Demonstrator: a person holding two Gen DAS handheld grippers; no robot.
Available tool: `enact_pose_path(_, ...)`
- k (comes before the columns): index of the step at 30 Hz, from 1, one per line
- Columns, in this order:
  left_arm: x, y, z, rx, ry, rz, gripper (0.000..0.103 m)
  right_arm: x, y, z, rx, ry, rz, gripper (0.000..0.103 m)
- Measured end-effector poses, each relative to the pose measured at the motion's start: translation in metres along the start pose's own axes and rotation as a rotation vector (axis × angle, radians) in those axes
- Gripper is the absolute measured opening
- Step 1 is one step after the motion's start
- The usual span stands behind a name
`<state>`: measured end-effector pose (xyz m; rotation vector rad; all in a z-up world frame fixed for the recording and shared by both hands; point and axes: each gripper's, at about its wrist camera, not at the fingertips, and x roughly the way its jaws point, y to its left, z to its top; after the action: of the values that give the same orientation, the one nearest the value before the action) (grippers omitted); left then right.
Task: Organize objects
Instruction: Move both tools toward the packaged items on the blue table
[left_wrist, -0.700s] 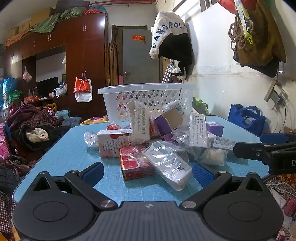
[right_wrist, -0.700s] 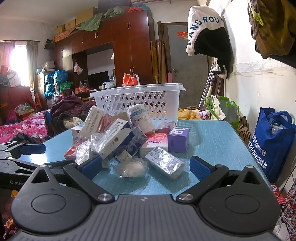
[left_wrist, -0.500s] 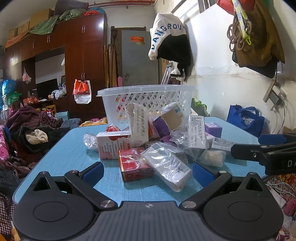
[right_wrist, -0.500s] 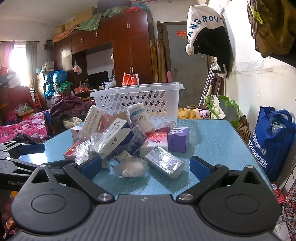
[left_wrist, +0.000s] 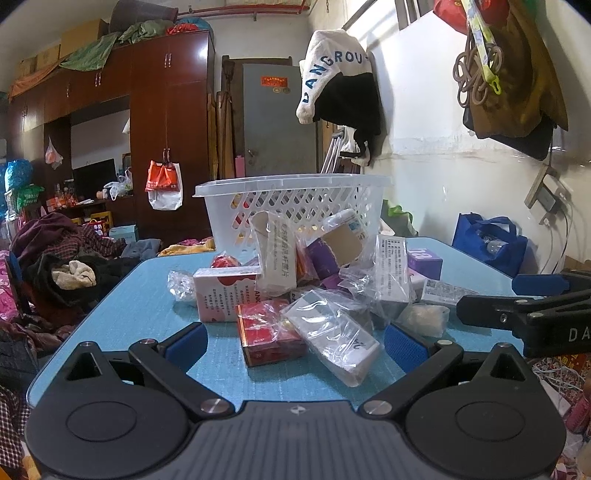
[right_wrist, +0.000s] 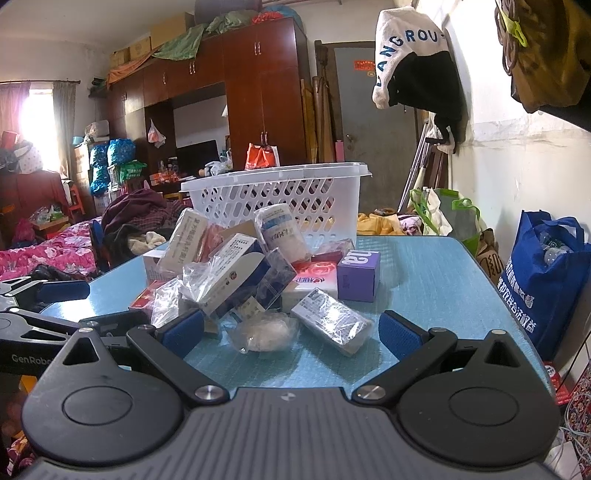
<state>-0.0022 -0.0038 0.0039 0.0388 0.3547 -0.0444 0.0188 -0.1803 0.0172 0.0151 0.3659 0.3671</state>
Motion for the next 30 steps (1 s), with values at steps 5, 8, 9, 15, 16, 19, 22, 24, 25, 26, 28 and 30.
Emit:
enact_pose_path(5, -0.001, 0.000, 0.000, 0.003, -0.006, -0.005, 0.103, 0.000, 0.001, -0.001, -0.001, 0.001, 0.001, 0.103)
enact_pose_path(8, -0.001, 0.003, 0.001, -0.010, -0.014, -0.013, 0.103, 0.000, 0.001, -0.001, -0.001, 0.000, 0.001, 0.103)
enact_pose_path(9, -0.001, 0.004, 0.001, -0.014, -0.018, -0.017, 0.103, 0.000, 0.001, -0.001, -0.001, 0.001, 0.001, 0.103)
enact_pose_path(15, 0.008, 0.008, 0.008, -0.043, -0.003, -0.048, 0.103, 0.001, 0.001, -0.001, -0.003, 0.003, 0.002, 0.103)
enact_pose_path(16, 0.010, 0.008, 0.008, -0.043, 0.004, -0.043, 0.103, 0.001, 0.001, -0.001, -0.003, 0.005, 0.001, 0.103)
enact_pose_path(19, 0.012, 0.007, 0.005, -0.027, -0.006, -0.012, 0.103, 0.002, 0.000, -0.002, 0.000, 0.008, 0.001, 0.103)
enact_pose_path(22, 0.014, 0.009, 0.005, -0.042, -0.003, -0.014, 0.103, 0.002, 0.000, -0.002, 0.002, 0.010, 0.001, 0.103)
enact_pose_path(24, 0.014, 0.011, 0.005, -0.045, -0.005, -0.006, 0.103, 0.002, 0.000, -0.002, 0.002, 0.010, 0.002, 0.103)
enact_pose_path(25, 0.014, 0.011, 0.005, -0.045, -0.006, -0.002, 0.103, 0.002, 0.000, -0.002, 0.002, 0.010, 0.002, 0.103)
enact_pose_path(26, 0.013, 0.012, 0.005, -0.046, -0.010, 0.001, 0.103, 0.002, 0.000, -0.002, 0.001, 0.010, 0.002, 0.103)
enact_pose_path(28, 0.011, 0.011, 0.004, -0.038, -0.026, 0.001, 0.103, 0.002, 0.000, -0.002, 0.002, 0.010, 0.002, 0.103)
enact_pose_path(30, 0.008, 0.011, 0.004, -0.028, -0.043, -0.007, 0.103, 0.003, 0.000, -0.002, 0.002, 0.010, 0.002, 0.103)
